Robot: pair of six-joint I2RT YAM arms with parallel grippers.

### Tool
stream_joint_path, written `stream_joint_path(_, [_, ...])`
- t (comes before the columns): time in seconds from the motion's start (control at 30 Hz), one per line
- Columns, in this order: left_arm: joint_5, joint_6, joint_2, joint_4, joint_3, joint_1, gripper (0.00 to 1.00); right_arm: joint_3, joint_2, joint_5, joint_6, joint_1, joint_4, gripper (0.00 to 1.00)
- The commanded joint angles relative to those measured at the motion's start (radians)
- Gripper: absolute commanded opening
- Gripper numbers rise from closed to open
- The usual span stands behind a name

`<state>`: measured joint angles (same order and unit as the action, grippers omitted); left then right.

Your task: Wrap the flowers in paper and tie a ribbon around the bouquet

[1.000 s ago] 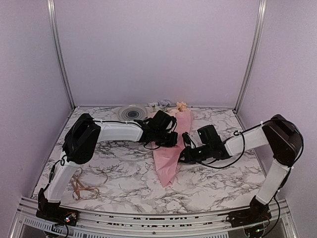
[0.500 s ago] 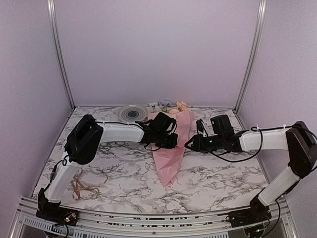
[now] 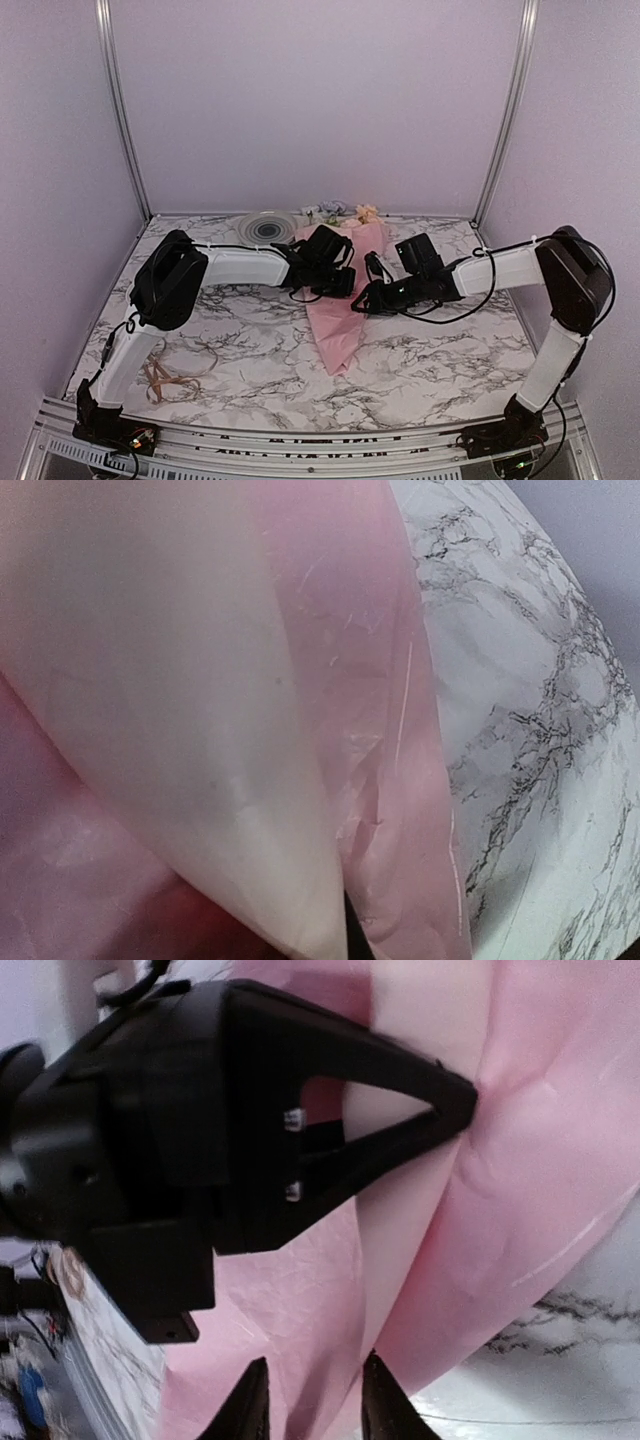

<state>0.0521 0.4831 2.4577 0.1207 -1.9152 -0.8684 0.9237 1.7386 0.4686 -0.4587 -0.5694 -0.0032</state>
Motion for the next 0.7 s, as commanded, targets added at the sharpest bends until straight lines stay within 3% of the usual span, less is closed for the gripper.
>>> stream_joint_path(0.0, [-0.017, -0.01, 0.014, 0.017, -0.007, 0.002, 0.0, 0.033, 0.024, 0.009, 0.013, -0.014, -0.005, 0.21])
stream_joint_path(0.2, [-0.052, -0.031, -0.018, 0.006, 0.008, 0.003, 0.04, 0.01, 0.03, -0.035, -0.001, 0.022, -0.012, 0.0])
stream_joint_path(0.4, [-0.057, -0.133, -0.144, -0.064, 0.067, -0.002, 0.41, -0.016, 0.055, -0.045, 0.0, 0.048, 0.007, 0.0])
stream_joint_path(0.53, [-0.06, -0.266, -0.286, -0.126, 0.175, -0.022, 0.49, -0.023, 0.076, -0.039, -0.001, 0.05, 0.023, 0.0])
stream_joint_path(0.67, [-0.086, -0.417, -0.406, -0.134, 0.323, -0.063, 0.46, -0.025, 0.082, -0.041, -0.004, 0.052, 0.029, 0.0])
